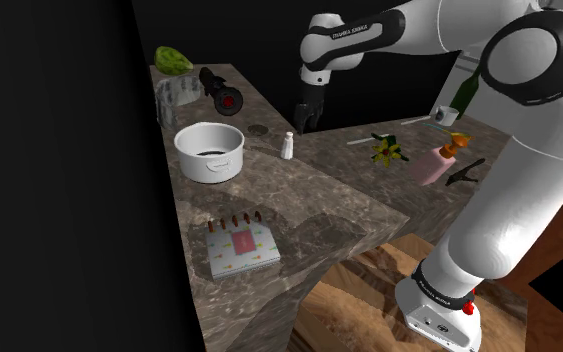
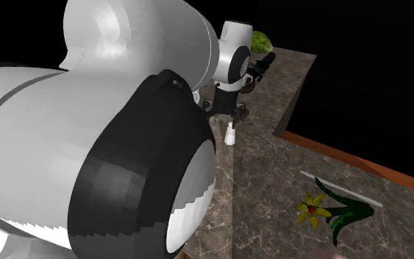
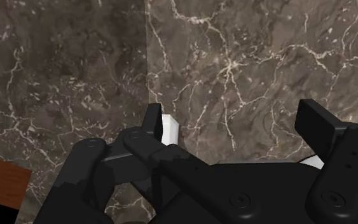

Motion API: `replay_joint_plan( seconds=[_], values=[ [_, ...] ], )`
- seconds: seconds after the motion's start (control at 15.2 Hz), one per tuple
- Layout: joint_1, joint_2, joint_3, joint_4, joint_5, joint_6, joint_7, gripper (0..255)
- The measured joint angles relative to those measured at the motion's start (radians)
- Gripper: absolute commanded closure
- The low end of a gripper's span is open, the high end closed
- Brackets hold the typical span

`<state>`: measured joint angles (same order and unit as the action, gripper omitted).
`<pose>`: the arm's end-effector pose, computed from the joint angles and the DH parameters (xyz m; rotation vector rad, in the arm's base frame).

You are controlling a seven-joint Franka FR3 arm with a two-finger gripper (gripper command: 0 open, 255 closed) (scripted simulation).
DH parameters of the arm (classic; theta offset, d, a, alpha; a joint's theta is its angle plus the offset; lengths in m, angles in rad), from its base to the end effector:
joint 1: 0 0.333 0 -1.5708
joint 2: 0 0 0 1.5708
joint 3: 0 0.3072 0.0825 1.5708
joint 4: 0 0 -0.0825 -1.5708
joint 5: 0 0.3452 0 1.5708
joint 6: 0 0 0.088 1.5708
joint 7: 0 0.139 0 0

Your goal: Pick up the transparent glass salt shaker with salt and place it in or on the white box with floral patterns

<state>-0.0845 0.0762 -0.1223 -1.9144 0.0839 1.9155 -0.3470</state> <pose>0.5225 -0.0999 0.4230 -3.0497 -0.1662 0.0807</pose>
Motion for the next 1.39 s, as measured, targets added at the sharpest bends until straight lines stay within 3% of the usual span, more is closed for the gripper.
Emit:
replay_joint_plan(
  seconds=[0.59, 1.39],
  values=[
    [-0.049, 0.332, -0.010, 0.345, 0.057, -0.005, -0.072, 0],
    [-0.048, 0.369, -0.005, 0.297, 0.066, 0.081, -0.080, 0]
  ],
)
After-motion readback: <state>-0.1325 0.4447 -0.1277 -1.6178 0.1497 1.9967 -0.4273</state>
